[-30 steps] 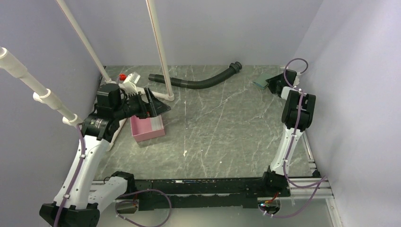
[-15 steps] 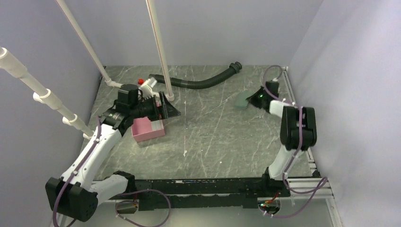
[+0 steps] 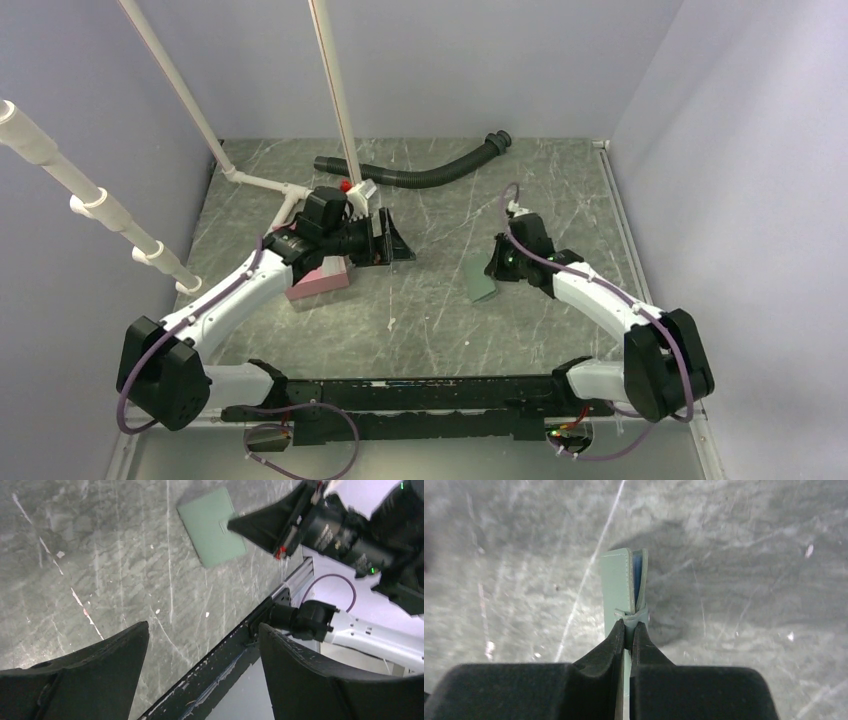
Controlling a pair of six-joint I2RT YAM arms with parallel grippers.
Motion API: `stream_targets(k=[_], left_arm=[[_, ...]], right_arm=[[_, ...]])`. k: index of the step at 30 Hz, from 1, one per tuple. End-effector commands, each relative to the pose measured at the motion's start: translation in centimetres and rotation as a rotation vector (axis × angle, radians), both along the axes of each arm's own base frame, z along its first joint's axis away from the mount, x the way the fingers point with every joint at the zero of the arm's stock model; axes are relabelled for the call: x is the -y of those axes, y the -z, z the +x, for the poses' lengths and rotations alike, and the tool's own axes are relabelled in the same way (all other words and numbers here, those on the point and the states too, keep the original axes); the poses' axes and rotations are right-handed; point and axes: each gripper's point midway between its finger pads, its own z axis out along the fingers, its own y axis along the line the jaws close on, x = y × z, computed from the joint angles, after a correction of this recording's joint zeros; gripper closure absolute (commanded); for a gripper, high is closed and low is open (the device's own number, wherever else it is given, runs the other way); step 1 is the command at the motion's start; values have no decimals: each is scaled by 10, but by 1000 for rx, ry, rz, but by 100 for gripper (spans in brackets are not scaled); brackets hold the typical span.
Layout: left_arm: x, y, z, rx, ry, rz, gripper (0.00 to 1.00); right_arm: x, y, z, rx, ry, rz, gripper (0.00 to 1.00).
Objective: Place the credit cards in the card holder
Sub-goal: Move the card holder to the center of the board, then open the card holder at the center of the board.
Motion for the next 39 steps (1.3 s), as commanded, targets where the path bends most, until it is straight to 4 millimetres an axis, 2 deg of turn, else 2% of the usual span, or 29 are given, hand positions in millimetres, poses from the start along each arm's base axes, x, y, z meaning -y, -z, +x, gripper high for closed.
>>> stream_targets(k=[1,4,5,6,8,9,10,12,14,16,17,20,22,24,26,29,32,35,39], left_arm=[[-3,2,15,29,-103,3,15],[-25,10,16,26,-193,96,15],[-33,11,16,33,-221,129,14],[-41,10,17,44,-249,157,13],[-55,8,14,60,-284,205,12],[-60,5,12,69,-298,218,11],[-65,4,10,69,-311,227,11],[-70,4,5,66,-328,229,10],[-68,8,0,52,-322,202,11],[-57,16,-2,18,-293,157,12],[-48,19,0,6,-270,128,14],[-11,38,-6,-107,-146,30,24],[12,48,-8,-148,-92,0,29],[32,59,-10,-161,-46,25,34],[46,74,-12,-174,-18,88,38],[45,113,-9,-253,-46,248,51],[46,143,-9,-312,-56,288,58],[52,160,-10,-335,-48,267,61],[46,179,-11,-365,-72,307,71]], right_arm=[[17,-19,-6,63,75,-295,96],[-5,-22,-20,48,59,-460,84],[-26,-22,-28,49,6,-475,72],[-54,-21,-38,30,-75,-443,61],[-109,-27,-58,-2,-244,-264,46],[-125,-38,-64,12,-286,-163,39],[-132,-49,-69,29,-307,-79,31],[-130,-75,-67,106,-314,27,25],[-120,-87,-59,154,-295,74,25],[-111,-81,-54,118,-312,136,38],[-110,-75,-56,93,-344,176,41],[-106,-50,-58,59,-406,171,44],[-107,-44,-56,42,-403,204,48],[-108,-42,-49,32,-373,259,50],[-103,-29,-45,-21,-335,261,51],[-93,-10,-41,-93,-291,260,50],[-86,-2,-39,-123,-283,289,50],[-83,2,-38,-138,-283,324,47],[-79,11,-35,-174,-279,356,46]])
